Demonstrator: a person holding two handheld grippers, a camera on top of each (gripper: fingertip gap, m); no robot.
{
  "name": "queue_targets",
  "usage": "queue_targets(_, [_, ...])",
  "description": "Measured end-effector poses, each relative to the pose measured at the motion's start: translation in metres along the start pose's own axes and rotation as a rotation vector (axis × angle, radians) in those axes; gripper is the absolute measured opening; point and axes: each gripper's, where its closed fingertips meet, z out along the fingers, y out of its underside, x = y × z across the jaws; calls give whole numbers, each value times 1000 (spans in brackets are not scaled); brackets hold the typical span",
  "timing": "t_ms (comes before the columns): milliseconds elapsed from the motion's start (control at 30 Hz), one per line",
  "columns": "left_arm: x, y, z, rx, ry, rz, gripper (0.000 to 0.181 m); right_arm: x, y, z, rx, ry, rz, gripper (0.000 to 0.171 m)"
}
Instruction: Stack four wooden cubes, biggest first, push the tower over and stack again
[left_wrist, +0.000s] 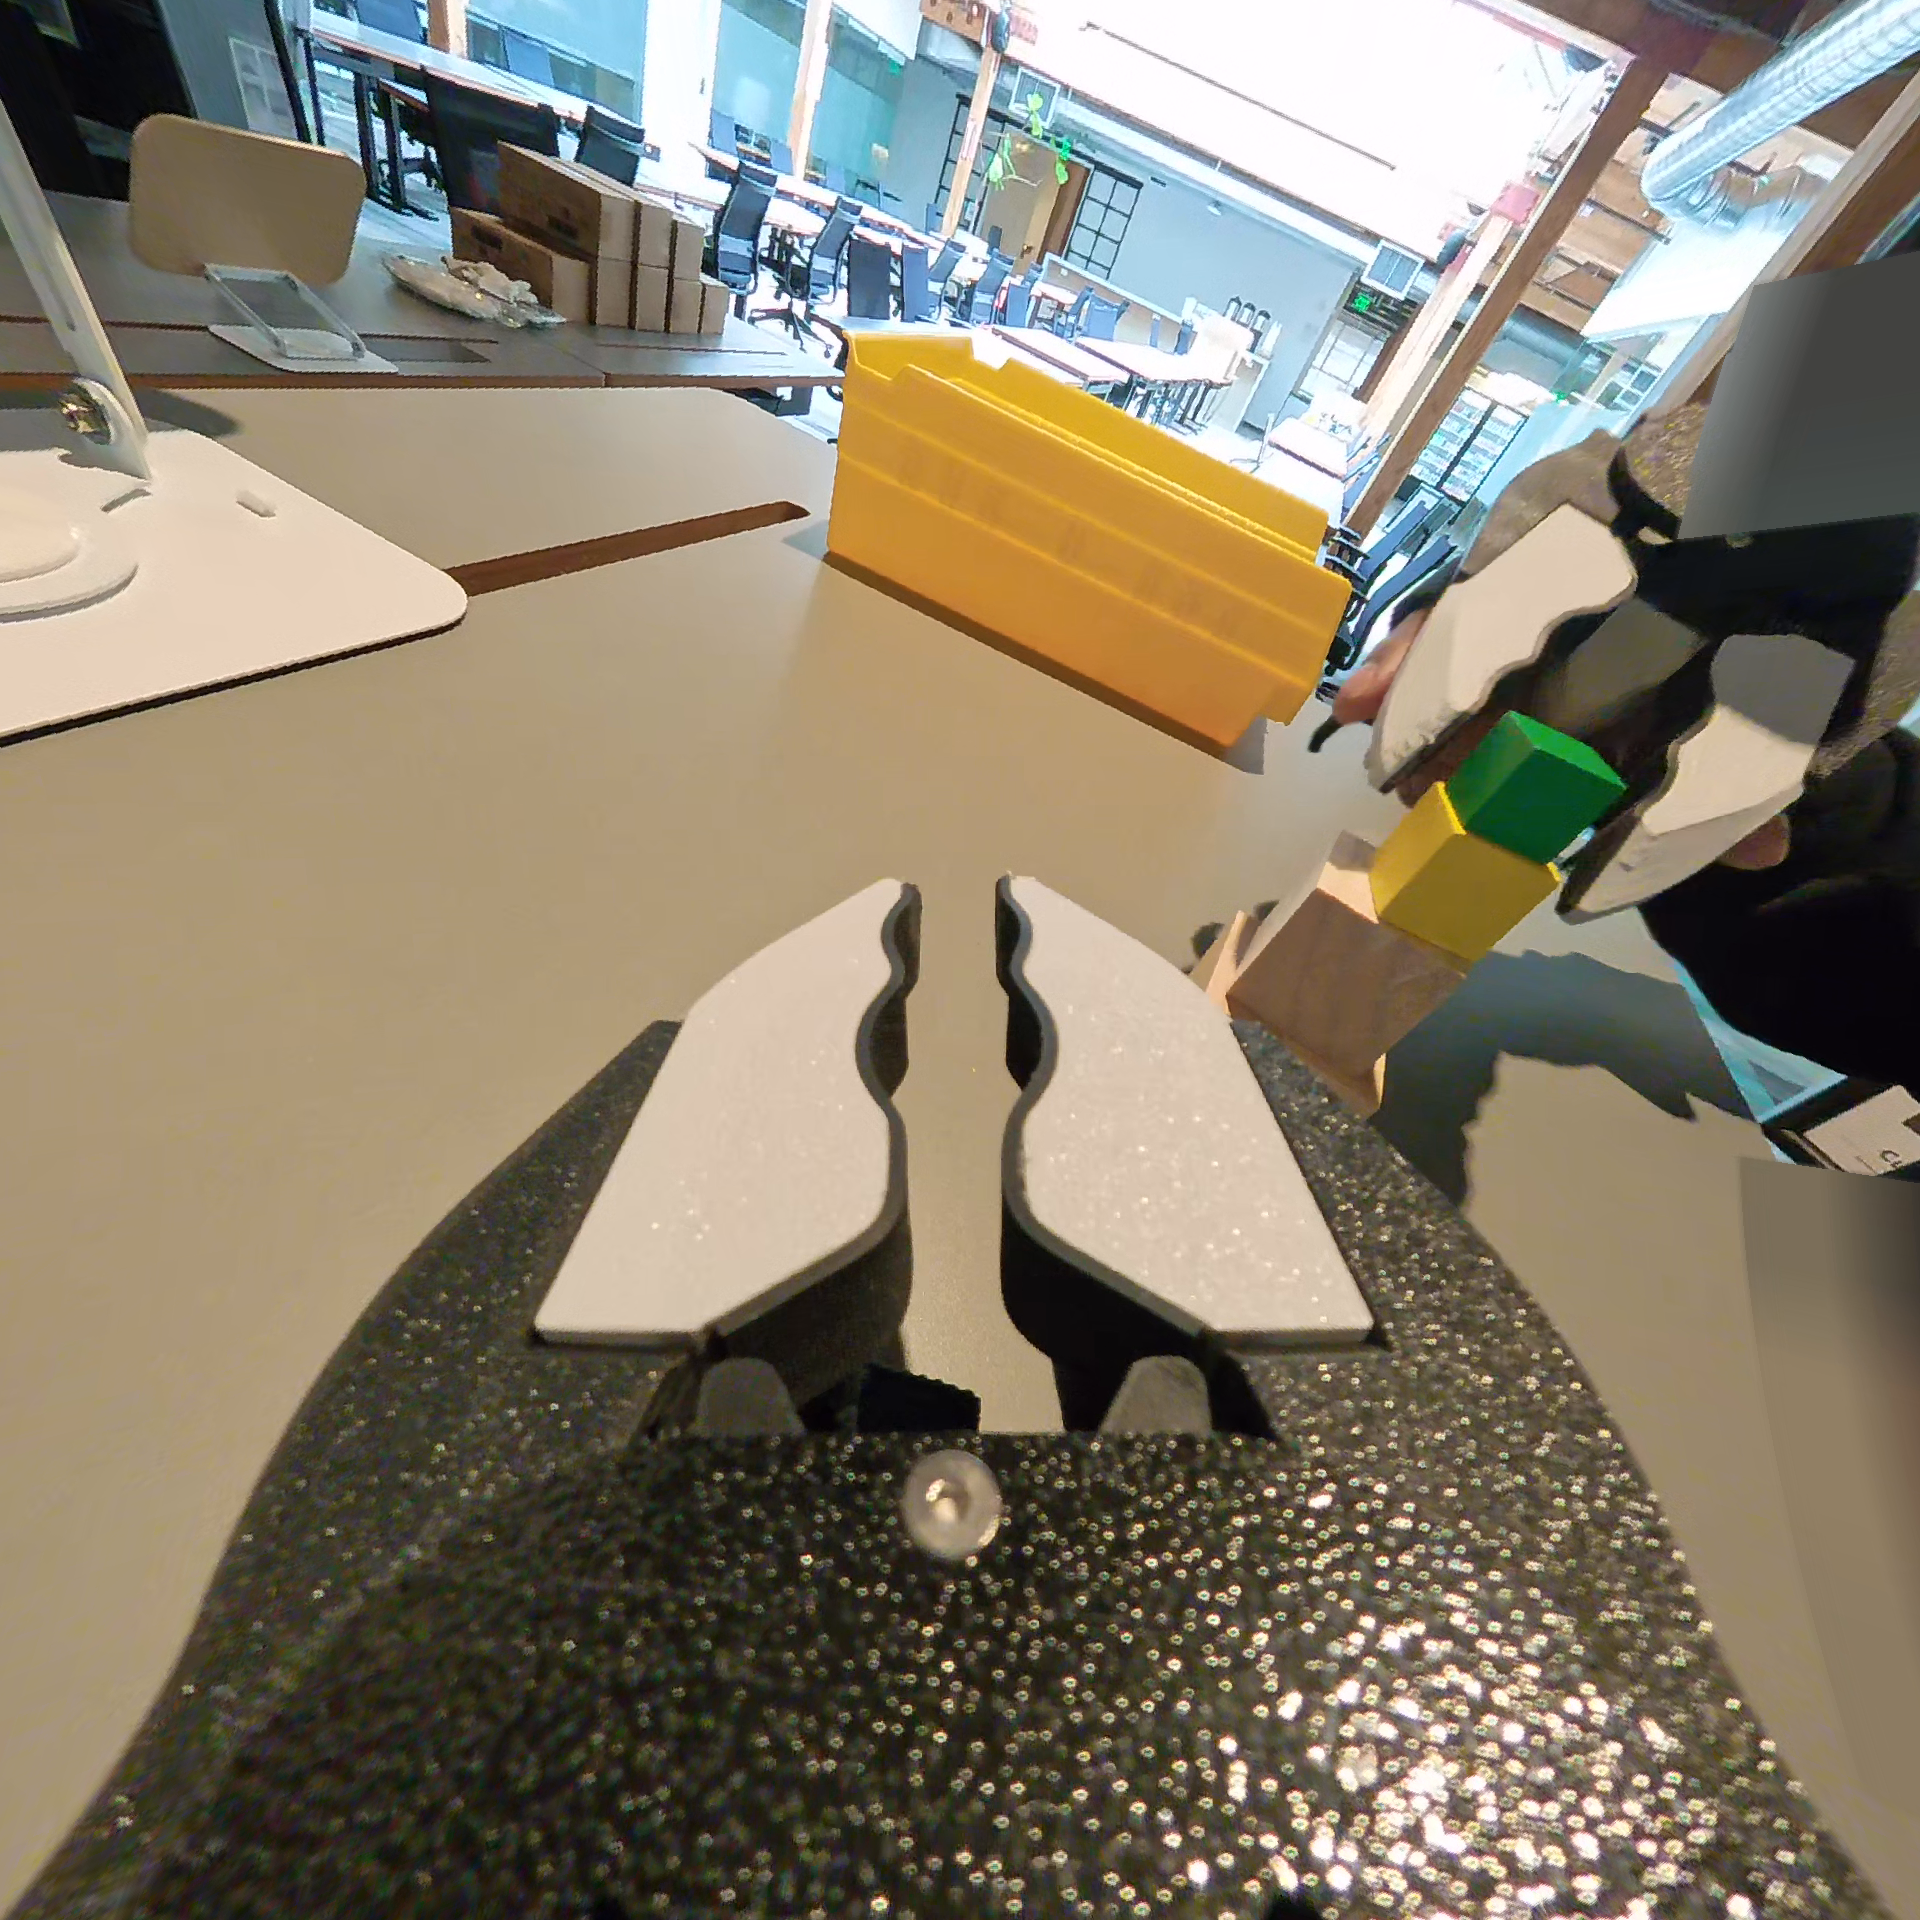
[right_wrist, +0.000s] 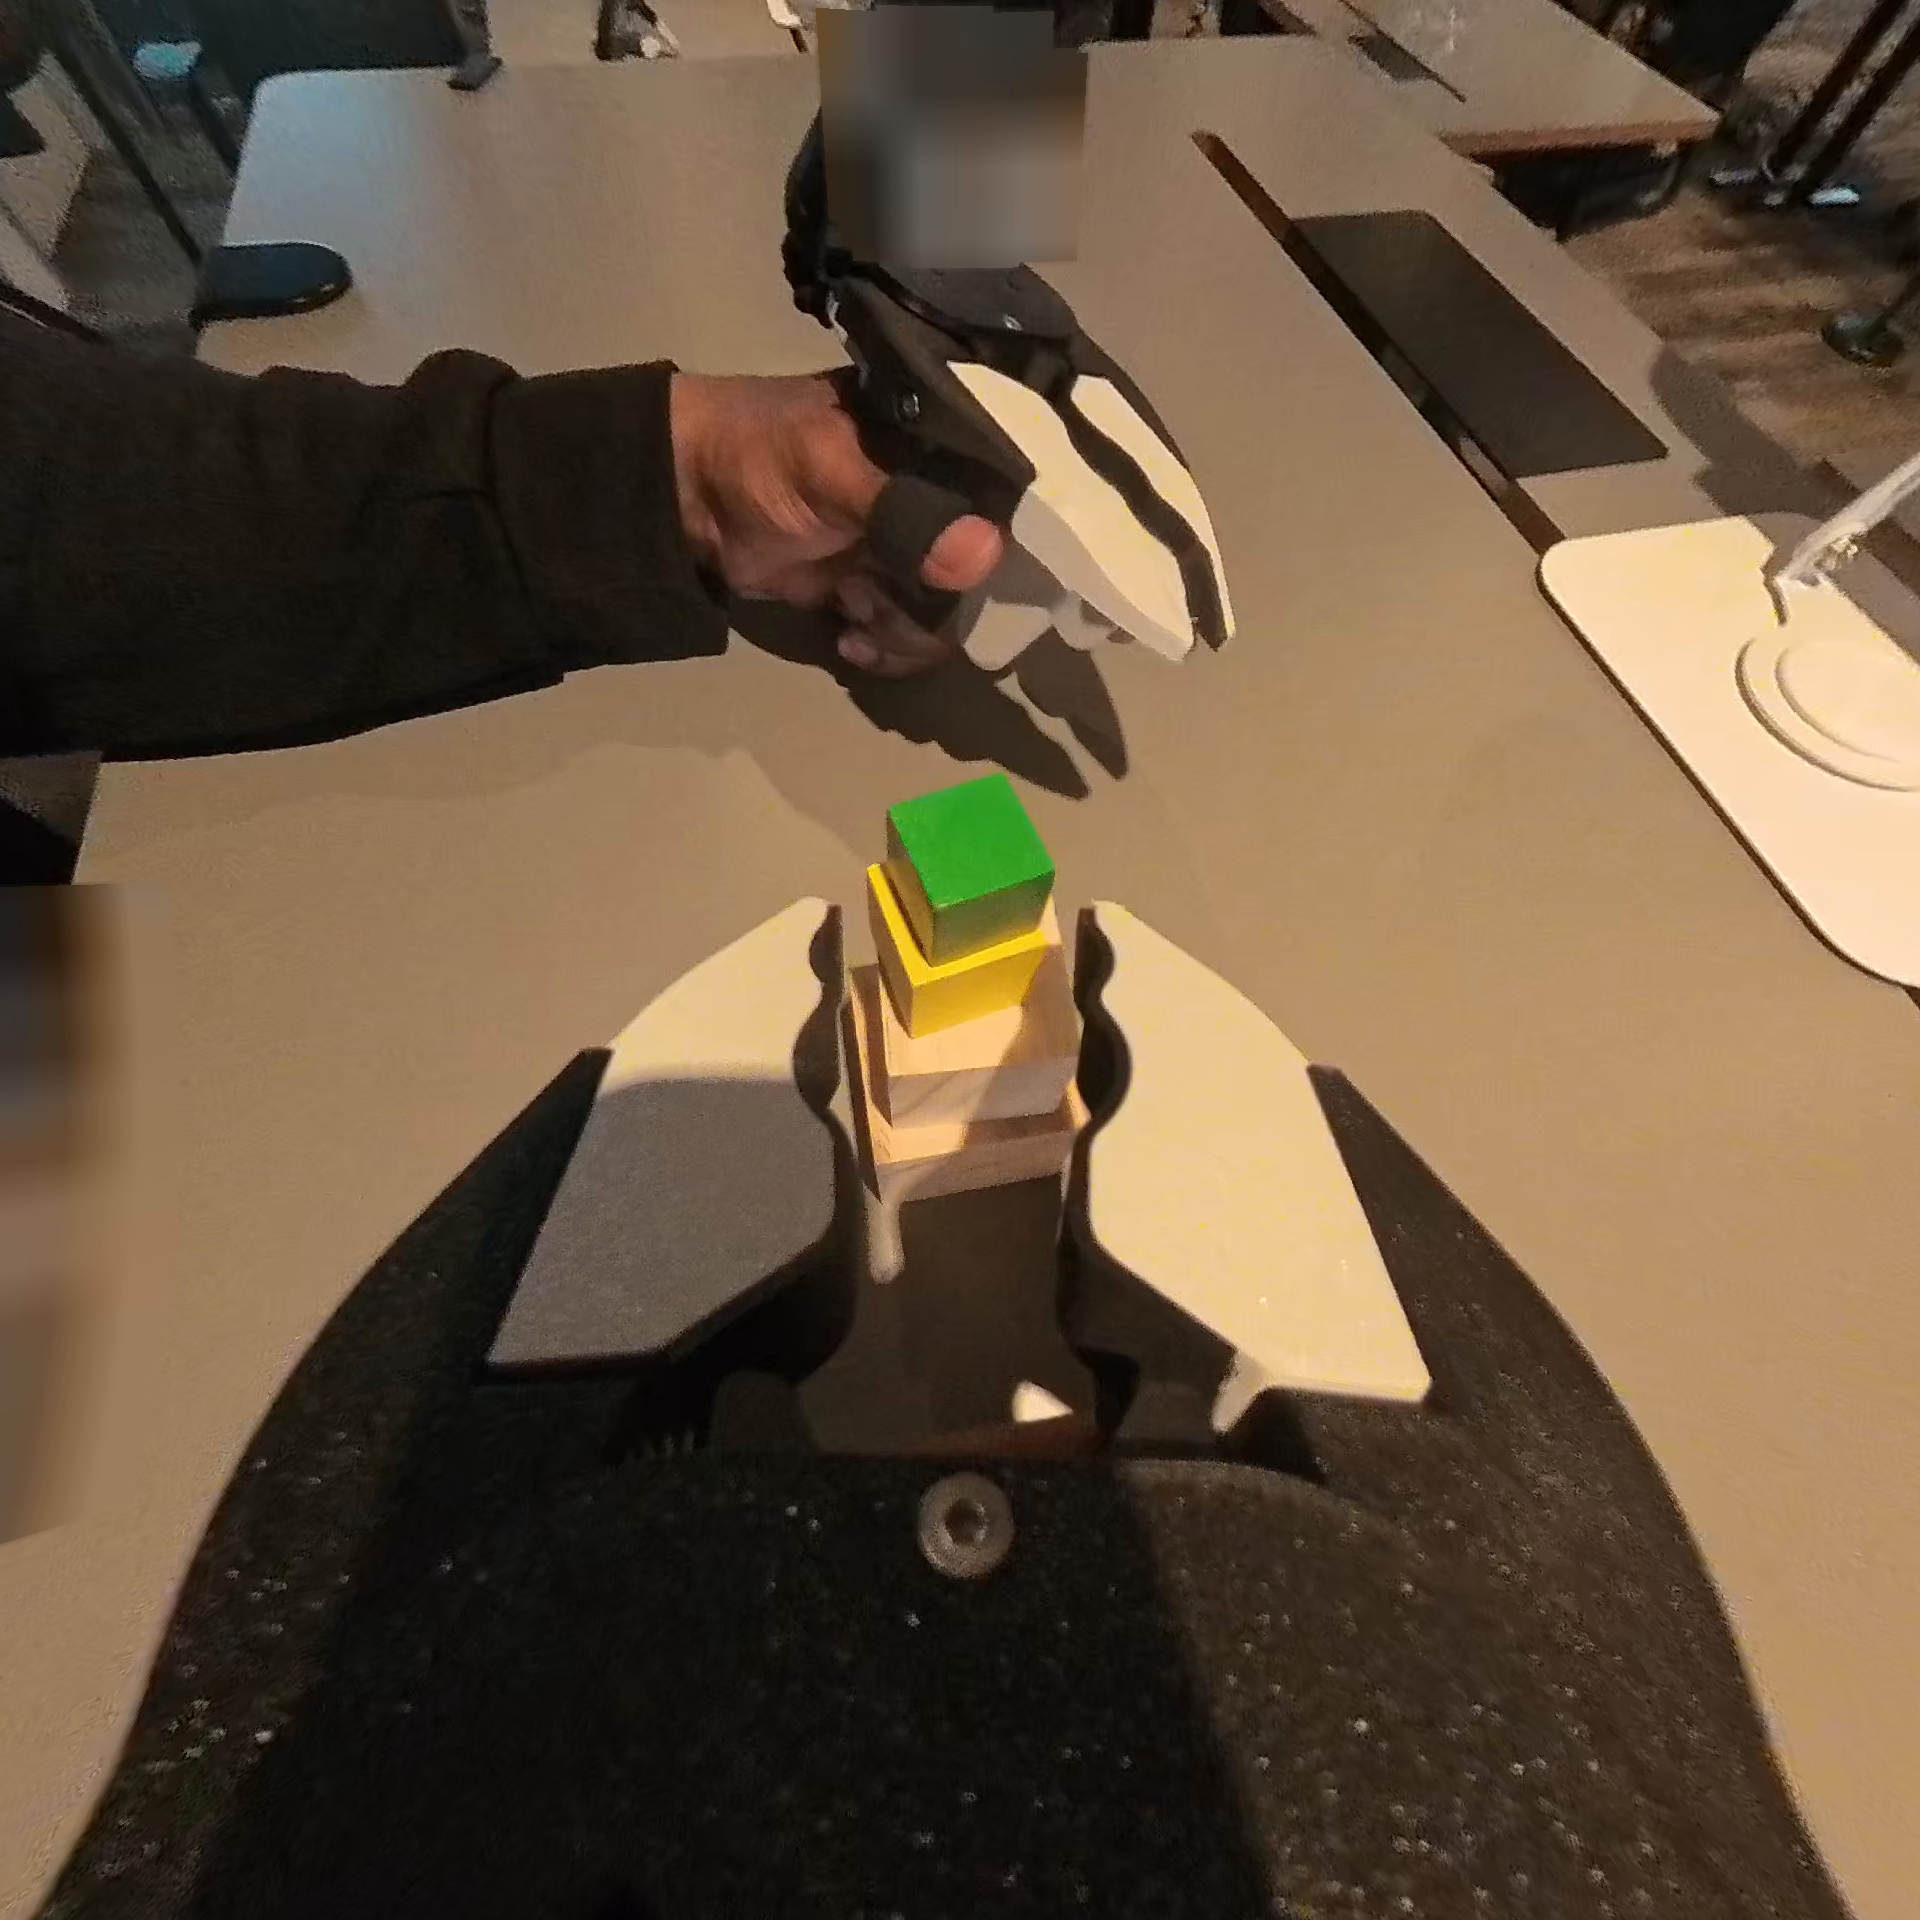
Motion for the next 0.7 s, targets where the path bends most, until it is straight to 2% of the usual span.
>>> queue_targets(200, [0, 0, 0, 0, 2, -2, 13, 0, -3, 1, 55, -15, -17, 36])
queue_targets(700, [0, 0, 0, 0, 4, -6, 13, 5, 5, 2, -8, 65, -39, 30])
